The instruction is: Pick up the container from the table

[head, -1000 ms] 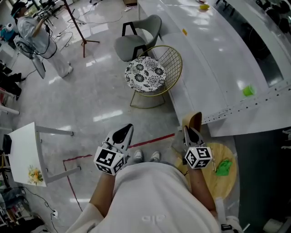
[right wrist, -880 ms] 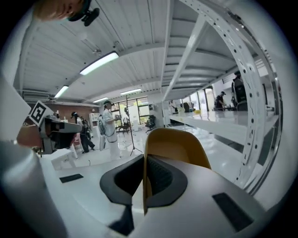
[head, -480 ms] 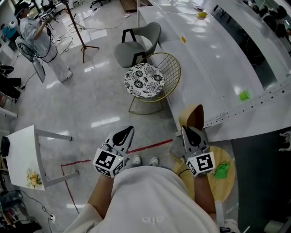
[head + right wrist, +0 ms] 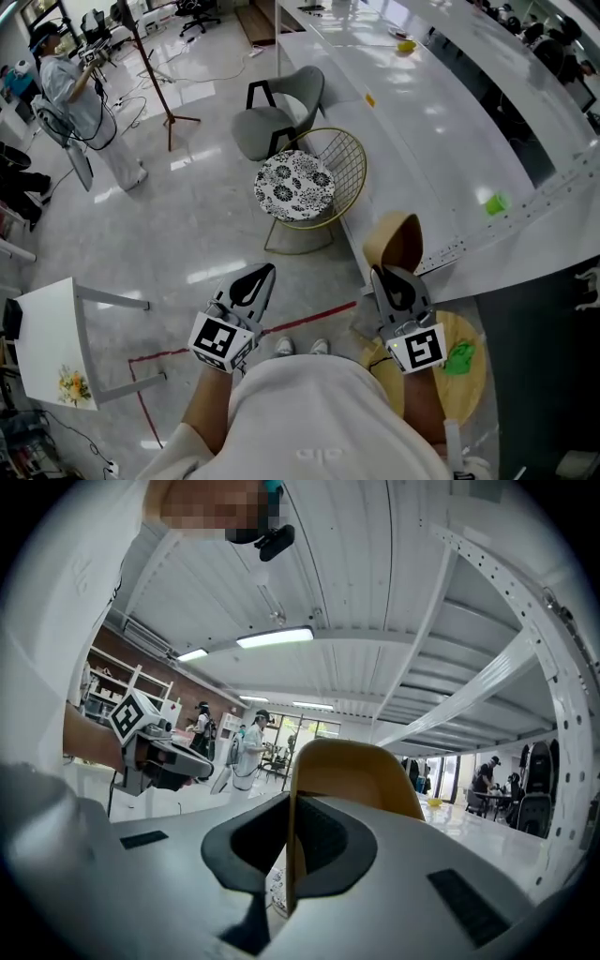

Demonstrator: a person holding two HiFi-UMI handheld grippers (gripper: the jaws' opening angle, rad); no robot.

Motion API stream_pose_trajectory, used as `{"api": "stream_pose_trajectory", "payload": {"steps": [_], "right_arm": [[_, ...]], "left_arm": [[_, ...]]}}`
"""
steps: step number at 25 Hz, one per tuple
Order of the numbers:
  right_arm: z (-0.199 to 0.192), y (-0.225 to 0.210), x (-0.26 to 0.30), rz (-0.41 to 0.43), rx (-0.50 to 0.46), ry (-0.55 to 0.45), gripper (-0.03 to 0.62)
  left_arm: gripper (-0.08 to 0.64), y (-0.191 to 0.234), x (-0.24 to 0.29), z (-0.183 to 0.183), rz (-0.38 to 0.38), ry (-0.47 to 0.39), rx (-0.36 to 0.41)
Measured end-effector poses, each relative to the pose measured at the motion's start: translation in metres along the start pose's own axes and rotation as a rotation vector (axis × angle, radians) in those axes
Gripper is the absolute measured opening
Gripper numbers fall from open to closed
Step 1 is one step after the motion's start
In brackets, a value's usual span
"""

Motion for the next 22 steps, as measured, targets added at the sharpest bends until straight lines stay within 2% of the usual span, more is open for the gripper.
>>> {"api": "stream_pose_trajectory", "payload": {"steps": [9, 15, 22], "right_arm": [[0.014, 0.009, 0.002, 0.031, -0.103, -0.027, 0.035], [-0.005, 0.014, -0.007, 0.024, -0.059, 0.06, 0.035], [-0.015, 0.016, -0.01, 0.017, -0.032, 0.089, 0.035]], "left_arm": [[0.015, -0.003, 0.008, 0.017, -0.055, -0.035, 0.032], [0.015, -0.006, 0.01, 0.014, -0.067, -0.028, 0.036], [0.015, -0.008, 0.009, 0.01, -0.075, -0.015, 0.025]]}}
Point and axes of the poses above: the fingertips, and each gripper's own axes: x forward along the fingers, y to its left, z out of its top, the point moved 3 cm from there along -x, backward along the fingers, and after that the axes turned 9 degrees about -y, right-handed, at the moved point
